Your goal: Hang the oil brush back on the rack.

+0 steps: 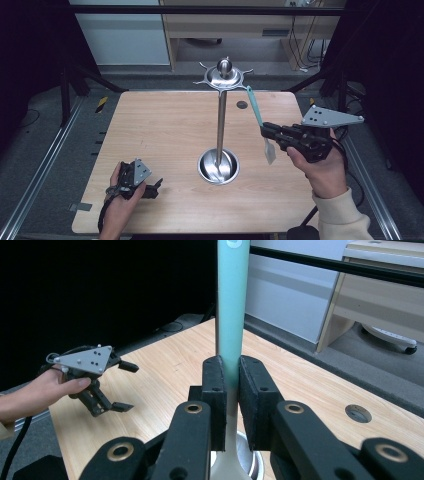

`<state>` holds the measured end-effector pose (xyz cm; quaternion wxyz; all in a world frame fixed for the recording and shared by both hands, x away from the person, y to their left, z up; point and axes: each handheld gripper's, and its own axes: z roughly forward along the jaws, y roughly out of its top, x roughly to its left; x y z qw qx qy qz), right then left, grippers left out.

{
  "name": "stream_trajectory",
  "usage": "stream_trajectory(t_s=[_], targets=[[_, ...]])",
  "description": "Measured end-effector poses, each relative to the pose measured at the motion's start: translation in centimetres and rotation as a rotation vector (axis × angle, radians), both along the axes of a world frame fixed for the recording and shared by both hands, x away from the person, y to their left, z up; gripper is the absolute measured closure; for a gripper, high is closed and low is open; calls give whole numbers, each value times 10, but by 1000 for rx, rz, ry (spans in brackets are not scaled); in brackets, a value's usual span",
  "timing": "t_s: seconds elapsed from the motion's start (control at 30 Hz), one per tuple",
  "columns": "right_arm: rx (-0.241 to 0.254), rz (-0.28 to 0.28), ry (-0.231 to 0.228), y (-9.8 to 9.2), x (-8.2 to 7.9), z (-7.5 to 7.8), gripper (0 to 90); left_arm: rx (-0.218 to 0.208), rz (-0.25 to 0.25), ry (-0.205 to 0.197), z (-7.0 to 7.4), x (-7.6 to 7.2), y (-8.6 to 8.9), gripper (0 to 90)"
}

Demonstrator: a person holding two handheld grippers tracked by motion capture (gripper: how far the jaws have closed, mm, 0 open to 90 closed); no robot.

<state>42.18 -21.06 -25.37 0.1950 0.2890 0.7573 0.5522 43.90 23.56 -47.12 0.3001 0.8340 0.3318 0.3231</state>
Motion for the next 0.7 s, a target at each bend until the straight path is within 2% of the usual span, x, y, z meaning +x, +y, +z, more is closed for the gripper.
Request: stream_trajectory(t_s=[0.17,0.37,0.5,0.7], targets=[[12,-7,-1,6,4,-5,822,2,-1,1,0,0,0,31],[27,-43,-43,15,6,-13,822,2,-4,2,0,0,-1,31],[71,-57,-67,21,8,-23,823,1,-4,1,0,0,-1,31],[98,-67,-81,26,10,-29,823,0,-5,1,0,0,-1,31]])
